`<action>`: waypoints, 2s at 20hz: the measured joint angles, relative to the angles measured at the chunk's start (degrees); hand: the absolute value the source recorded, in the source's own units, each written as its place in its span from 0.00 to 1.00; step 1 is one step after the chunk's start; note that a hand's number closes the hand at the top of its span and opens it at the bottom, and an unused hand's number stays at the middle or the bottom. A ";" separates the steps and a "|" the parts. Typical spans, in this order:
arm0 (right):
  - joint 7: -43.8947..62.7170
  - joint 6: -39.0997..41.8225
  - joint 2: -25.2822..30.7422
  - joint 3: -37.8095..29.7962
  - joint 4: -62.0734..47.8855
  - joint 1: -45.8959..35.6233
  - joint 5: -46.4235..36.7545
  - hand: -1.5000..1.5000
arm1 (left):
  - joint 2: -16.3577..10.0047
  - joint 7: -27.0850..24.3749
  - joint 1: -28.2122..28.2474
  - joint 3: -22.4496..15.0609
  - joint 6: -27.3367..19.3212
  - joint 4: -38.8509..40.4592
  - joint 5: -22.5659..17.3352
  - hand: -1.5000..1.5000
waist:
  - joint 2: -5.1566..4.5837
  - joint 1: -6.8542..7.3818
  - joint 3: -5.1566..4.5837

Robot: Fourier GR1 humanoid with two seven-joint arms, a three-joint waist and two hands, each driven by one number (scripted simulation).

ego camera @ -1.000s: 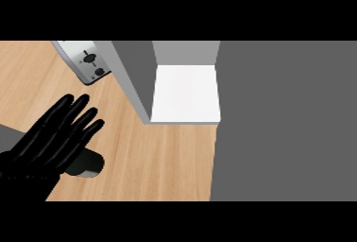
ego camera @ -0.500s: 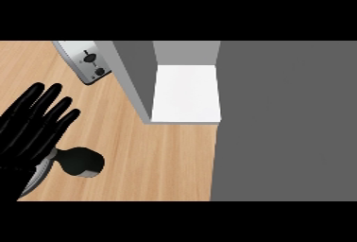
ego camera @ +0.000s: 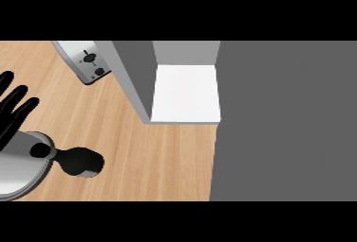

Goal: Pick up the wine, place it into the cabinet and close the cabinet

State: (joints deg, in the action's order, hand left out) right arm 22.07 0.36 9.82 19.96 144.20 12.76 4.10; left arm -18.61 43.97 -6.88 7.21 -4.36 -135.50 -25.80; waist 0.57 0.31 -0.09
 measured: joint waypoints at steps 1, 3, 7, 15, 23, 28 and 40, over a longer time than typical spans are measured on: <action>-0.17 0.10 0.18 0.25 0.02 0.31 -0.04 0.00 | -0.44 0.09 0.05 1.19 0.58 0.08 -0.13 0.00 | 0.00 -0.06 0.00; 0.39 -0.37 0.14 0.31 0.10 -0.25 -0.07 0.00 | -1.21 0.12 -0.31 3.41 1.85 0.39 -0.49 0.00 | -0.03 -0.13 0.00; 1.39 -0.86 0.36 0.07 0.17 -1.31 -0.11 0.00 | -1.06 -1.92 1.79 7.58 5.49 1.33 -1.97 0.00 | -0.07 -0.14 -0.01; 2.27 -1.47 0.87 0.67 0.33 -2.61 -0.29 0.00 | -1.71 -5.31 5.03 15.76 12.82 4.97 -10.31 0.00 | -0.23 -0.50 0.01; 2.50 -2.04 0.95 1.19 0.30 -3.37 -0.45 0.00 | 0.31 -11.45 10.40 18.79 21.62 11.93 -11.59 0.00 | -0.33 -0.77 0.02; 1.77 -1.96 1.48 1.64 0.50 -2.51 -0.47 0.00 | 1.55 -15.35 12.09 18.67 25.88 16.84 -8.78 0.00 | -0.35 -1.16 0.03; 2.09 -3.06 1.63 2.48 0.46 -2.86 -0.72 0.00 | 3.38 -26.18 10.62 17.12 33.87 31.78 0.27 0.00 | -0.41 -1.34 0.03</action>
State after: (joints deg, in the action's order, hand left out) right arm 24.17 -2.70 11.46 22.44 144.66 9.90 3.38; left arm -15.24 17.79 3.74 24.33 29.51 -103.72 -25.53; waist 0.16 -1.04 -0.06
